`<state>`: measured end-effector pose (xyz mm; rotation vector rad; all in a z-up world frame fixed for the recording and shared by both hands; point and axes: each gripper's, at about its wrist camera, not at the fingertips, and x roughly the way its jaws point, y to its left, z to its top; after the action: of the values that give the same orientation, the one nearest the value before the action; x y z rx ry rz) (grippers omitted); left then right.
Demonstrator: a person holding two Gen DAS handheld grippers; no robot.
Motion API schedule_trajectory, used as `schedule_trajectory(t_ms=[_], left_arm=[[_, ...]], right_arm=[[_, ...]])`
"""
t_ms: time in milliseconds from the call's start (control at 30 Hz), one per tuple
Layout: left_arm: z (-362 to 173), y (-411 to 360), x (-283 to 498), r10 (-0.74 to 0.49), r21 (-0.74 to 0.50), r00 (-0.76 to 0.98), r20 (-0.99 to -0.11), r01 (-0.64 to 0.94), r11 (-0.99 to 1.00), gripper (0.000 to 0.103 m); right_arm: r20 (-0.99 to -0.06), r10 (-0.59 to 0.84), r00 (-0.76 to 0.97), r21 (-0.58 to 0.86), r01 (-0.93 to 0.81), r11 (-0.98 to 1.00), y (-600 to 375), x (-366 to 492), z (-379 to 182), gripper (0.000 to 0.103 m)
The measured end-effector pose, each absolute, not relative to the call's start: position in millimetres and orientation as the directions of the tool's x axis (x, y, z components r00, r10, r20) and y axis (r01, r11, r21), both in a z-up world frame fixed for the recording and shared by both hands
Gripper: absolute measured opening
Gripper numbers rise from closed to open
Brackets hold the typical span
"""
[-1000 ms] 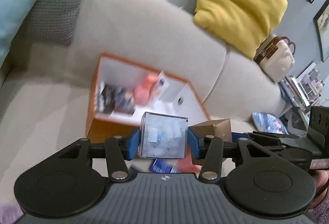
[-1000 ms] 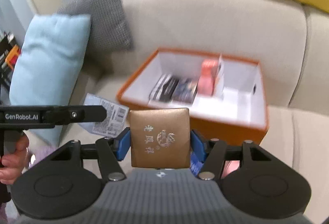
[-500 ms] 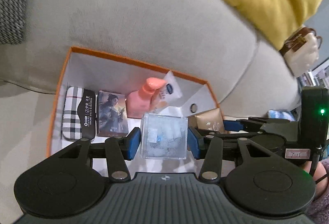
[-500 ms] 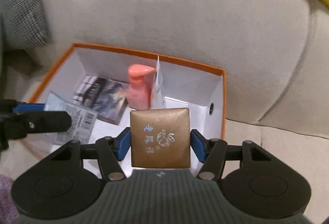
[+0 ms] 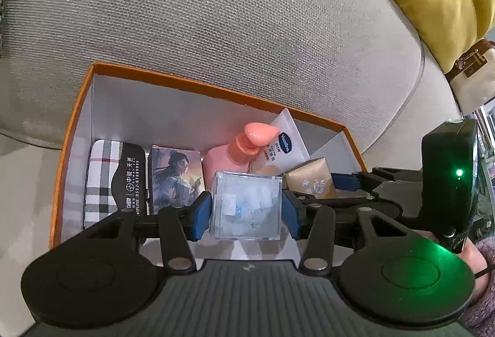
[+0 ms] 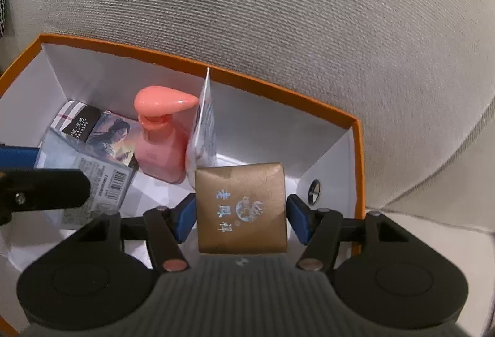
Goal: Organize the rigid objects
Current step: 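Carry the clear cube box and brown box over the orange box, then lower both boxes into the orange box and open both tools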
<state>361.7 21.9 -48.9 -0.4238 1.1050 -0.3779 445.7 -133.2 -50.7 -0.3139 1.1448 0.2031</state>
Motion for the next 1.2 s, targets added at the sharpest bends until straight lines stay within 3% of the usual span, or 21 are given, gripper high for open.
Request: schedule_trajectory(t_ms=[333, 500, 833, 900, 933, 1067, 1200], left_arm=[[-53, 20, 362, -0.492, -0.496, 0.38, -0.783, 0.094, 0.863, 0.055], [-57, 18, 365, -0.478, -0.481, 0.369, -0.797, 0.09, 0.872, 0.055], [-57, 16, 363, -0.479, -0.475, 0.355, -0.802, 0.106, 0.874, 0.055], [-58, 17, 364, -0.478, -0.476, 0.357, -0.802, 0.102, 0.874, 0.055], [-58, 18, 364, -0.479, -0.477, 0.357, -0.802, 0.101, 0.873, 0.055], [-59, 19, 364, -0.482, -0.479, 0.353, -0.802, 0.102, 0.872, 0.055], [-61, 20, 364, -0.477, -0.475, 0.351, -0.806, 0.099, 0.875, 0.055]], right_arm=[[-0.922, 0.067, 0.382, -0.158, -0.525, 0.836, -142, 445, -37, 0.065], [-0.934, 0.043, 0.356, -0.215, -0.653, 0.726, -141, 429, -39, 0.05], [-0.954, -0.028, 0.298, -0.253, -0.752, 0.608, -140, 431, -48, 0.048], [-0.953, -0.051, 0.3, -0.276, -0.782, 0.558, -138, 428, -51, 0.026], [-0.95, -0.065, 0.305, -0.292, -0.794, 0.533, -138, 428, -58, 0.021], [-0.941, -0.077, 0.328, -0.321, -0.802, 0.504, -136, 428, -66, 0.017], [-0.96, -0.022, 0.278, -0.24, -0.783, 0.573, -136, 430, -56, 0.017]])
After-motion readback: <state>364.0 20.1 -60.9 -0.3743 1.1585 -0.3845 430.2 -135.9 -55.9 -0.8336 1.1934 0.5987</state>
